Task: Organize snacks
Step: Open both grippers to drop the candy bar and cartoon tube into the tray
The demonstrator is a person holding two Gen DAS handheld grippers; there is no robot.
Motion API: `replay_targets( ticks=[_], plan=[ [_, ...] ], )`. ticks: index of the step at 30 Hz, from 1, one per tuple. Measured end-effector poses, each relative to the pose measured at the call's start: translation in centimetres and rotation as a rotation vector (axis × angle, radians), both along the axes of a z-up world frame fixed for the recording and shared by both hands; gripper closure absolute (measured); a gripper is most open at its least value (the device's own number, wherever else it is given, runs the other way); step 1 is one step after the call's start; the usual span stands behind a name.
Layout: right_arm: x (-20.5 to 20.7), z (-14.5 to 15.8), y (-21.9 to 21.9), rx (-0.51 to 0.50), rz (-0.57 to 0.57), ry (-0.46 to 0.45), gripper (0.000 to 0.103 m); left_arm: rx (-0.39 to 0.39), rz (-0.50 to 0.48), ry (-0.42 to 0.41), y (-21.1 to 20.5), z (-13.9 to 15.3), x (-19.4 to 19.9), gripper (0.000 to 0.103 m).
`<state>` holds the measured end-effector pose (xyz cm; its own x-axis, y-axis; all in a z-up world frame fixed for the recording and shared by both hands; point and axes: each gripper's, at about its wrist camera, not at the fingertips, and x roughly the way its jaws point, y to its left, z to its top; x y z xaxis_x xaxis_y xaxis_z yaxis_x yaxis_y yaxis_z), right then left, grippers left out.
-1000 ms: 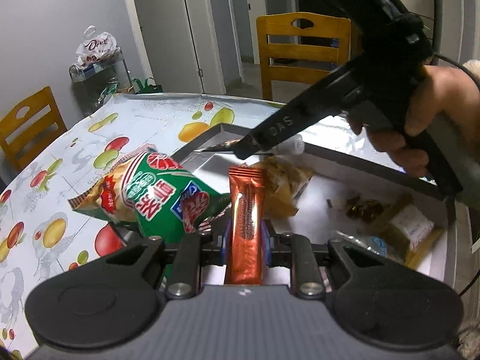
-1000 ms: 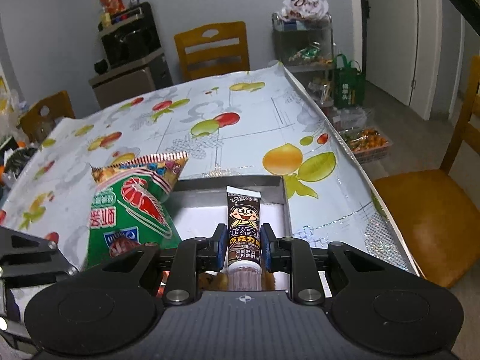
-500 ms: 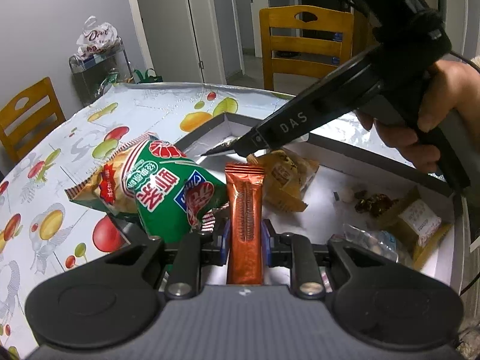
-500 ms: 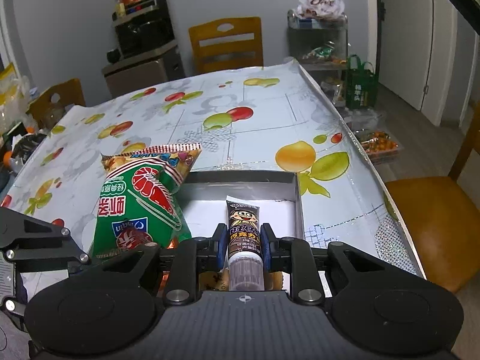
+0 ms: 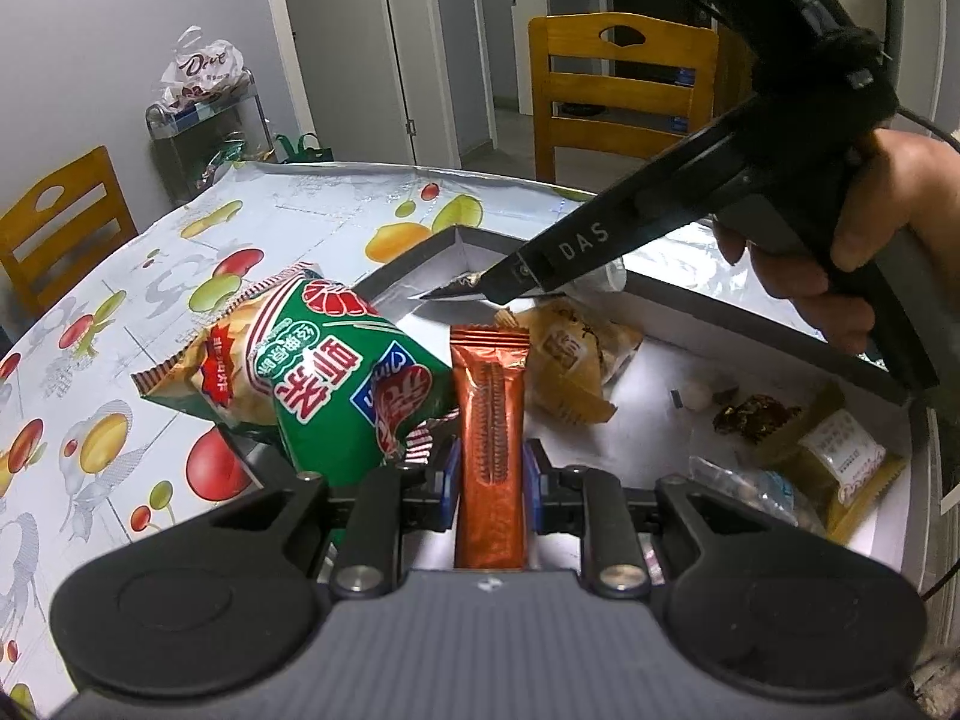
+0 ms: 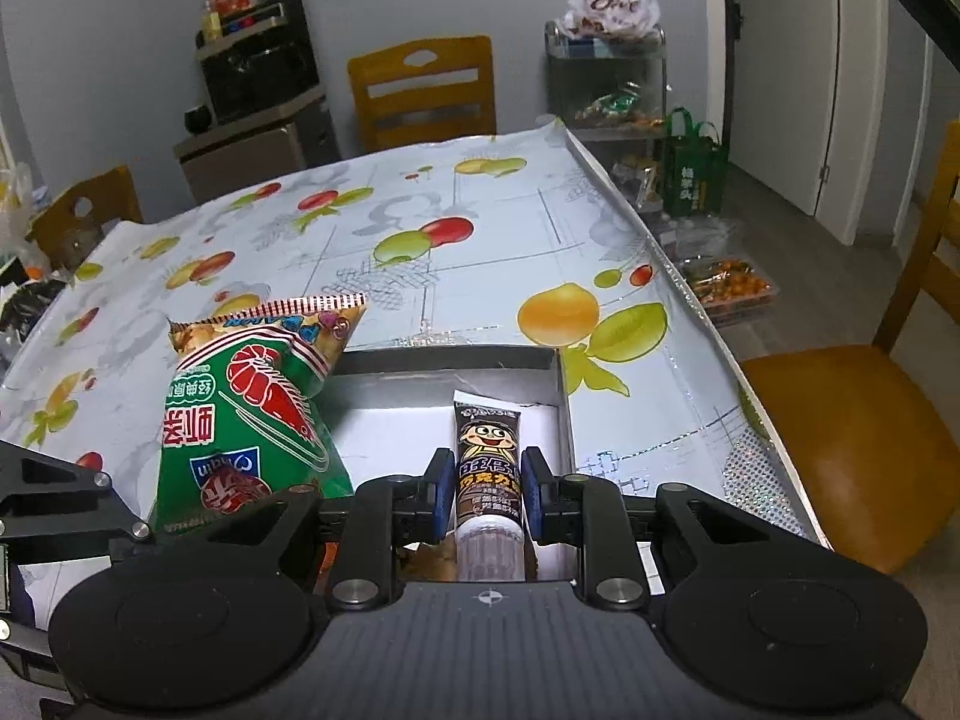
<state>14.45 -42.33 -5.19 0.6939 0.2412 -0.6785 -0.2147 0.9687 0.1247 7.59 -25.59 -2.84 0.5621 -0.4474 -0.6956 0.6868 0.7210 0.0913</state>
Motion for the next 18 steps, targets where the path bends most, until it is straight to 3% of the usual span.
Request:
replay_targets(
  ticks=[3,6,9,11,12,13,17,18],
  plan=[
    [-0.3,0.2,-0.1,0.004,0.004,-0.006,0.076,0.007,0.004,0.006,-0.1,0.0,0.0,0.082],
    [-0.5,0.3,-0.2,0.010,0.005,-0.004,0.074,0.010,-0.001,0.011,-0.2,0.0,-0.1,0.071],
    [-0.7,0.3,-0.2,0.014,0.009,0.002,0.071,0.000,-0.008,0.001,-0.1,0.1,-0.5,0.054],
    [-0.8,0.3,0.0,0.006,0.013,0.003,0.068,-0.001,-0.009,-0.010,-0.1,0.2,-0.7,0.036],
    [-0.9,0.4,0.0,0.007,0.016,0.004,0.062,0.001,-0.005,-0.023,-0.1,0.3,-0.9,0.032],
    [-1.1,0.5,0.1,0.005,0.015,0.002,0.050,0.002,-0.001,-0.034,-0.1,0.4,-1.0,0.027],
    [-1.8,0.9,0.3,-0.006,0.024,-0.022,0.038,-0.002,0.008,-0.044,-0.1,0.7,-1.2,0.018],
    [-2.0,1.1,0.3,-0.010,0.025,-0.028,0.031,-0.002,0.013,-0.046,0.0,0.8,-1.2,0.016]
  ],
)
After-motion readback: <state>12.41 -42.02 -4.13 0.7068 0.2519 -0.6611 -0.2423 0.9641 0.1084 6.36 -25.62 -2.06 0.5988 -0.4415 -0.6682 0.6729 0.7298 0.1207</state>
